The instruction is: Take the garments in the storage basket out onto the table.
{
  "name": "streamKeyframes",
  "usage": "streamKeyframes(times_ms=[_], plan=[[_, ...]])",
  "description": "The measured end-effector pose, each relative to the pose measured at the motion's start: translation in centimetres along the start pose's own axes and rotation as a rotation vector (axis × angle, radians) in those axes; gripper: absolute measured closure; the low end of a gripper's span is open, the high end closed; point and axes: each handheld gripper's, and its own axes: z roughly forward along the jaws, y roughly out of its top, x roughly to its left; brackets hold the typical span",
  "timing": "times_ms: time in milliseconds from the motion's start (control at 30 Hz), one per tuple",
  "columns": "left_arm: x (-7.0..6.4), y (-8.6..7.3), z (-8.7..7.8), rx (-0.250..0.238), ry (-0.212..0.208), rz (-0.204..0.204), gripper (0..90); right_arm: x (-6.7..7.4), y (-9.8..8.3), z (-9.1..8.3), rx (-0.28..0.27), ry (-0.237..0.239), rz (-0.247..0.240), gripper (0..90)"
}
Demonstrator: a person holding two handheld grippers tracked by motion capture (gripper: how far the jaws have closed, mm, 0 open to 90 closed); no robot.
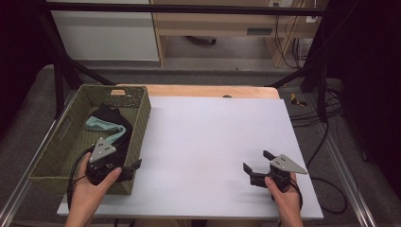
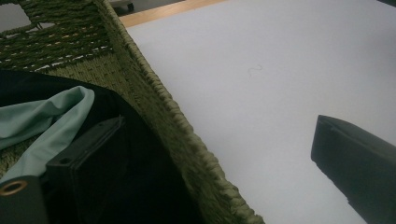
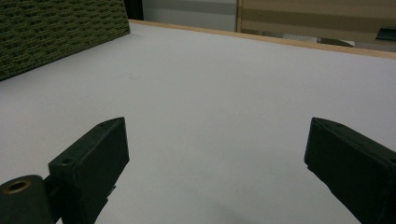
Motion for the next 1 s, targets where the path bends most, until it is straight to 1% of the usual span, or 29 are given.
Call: streamKeyframes(times_ms=[167,233,267,367,433,467,600,633,667,733,767,800,867,933,1000], plan=[[0.0,0.1,-0.1,0.001,0.001,0.005,5.0,0.0,-0.1,0.0,0.008,-0.001,0.0,6.8],[-0.1,0.3,-0.3,-0.015,-0.001,0.002,5.5,0.0,-0.2,-0.1,0.015,-0.003,-0.001,6.6],[-0.1,0.3,-0.3,-0.015,-0.001,0.002,5.5,0.0,-0.2,-0.1,0.015,-0.003,-0.001,6.6],[-0.3,0.9,-0.5,-0.033,-0.002,0.01,5.5,0.0,-0.2,-0.2,0.022,-0.007,0.002,6.6],[-0.4,1.2,-0.6,-0.045,-0.001,0.005,5.6,0.0,-0.2,-0.1,0.023,-0.006,0.005,6.5],[-0.4,1.3,-0.5,-0.054,0.006,-0.007,6.1,0.1,-0.1,-0.1,0.028,0.003,0.006,6.1],[-0.5,1.4,-0.1,-0.046,0.018,0.0,6.1,0.3,0.0,0.0,0.02,0.007,0.006,6.0],[-0.4,1.6,0.0,-0.04,0.017,0.014,6.1,0.4,0.0,0.0,0.026,0.014,0.001,5.8],[-0.4,1.6,0.0,-0.04,0.017,0.014,6.1,0.4,0.0,0.0,0.026,0.014,0.001,5.8],[-0.2,2.1,-0.1,-0.038,0.004,0.02,6.1,0.5,0.0,0.0,0.031,0.015,-0.005,5.7],[0.2,2.8,-0.4,-0.039,0.009,0.029,6.3,0.7,-0.1,0.1,0.041,0.012,-0.013,5.4],[0.2,2.8,-0.4,-0.039,0.009,0.029,6.3,0.7,-0.1,0.1,0.041,0.012,-0.013,5.4],[0.7,3.6,-0.6,-0.047,0.029,0.036,6.2,0.8,-0.1,0.3,0.049,0.001,-0.027,5.3],[1.4,4.4,-0.6,-0.052,0.042,0.028,6.1,0.9,0.0,0.3,0.05,0.001,-0.028,5.3],[2.0,5.3,-0.4,-0.049,0.046,-0.002,6.5,1.0,0.0,0.3,0.056,-0.002,-0.03,5.4]])
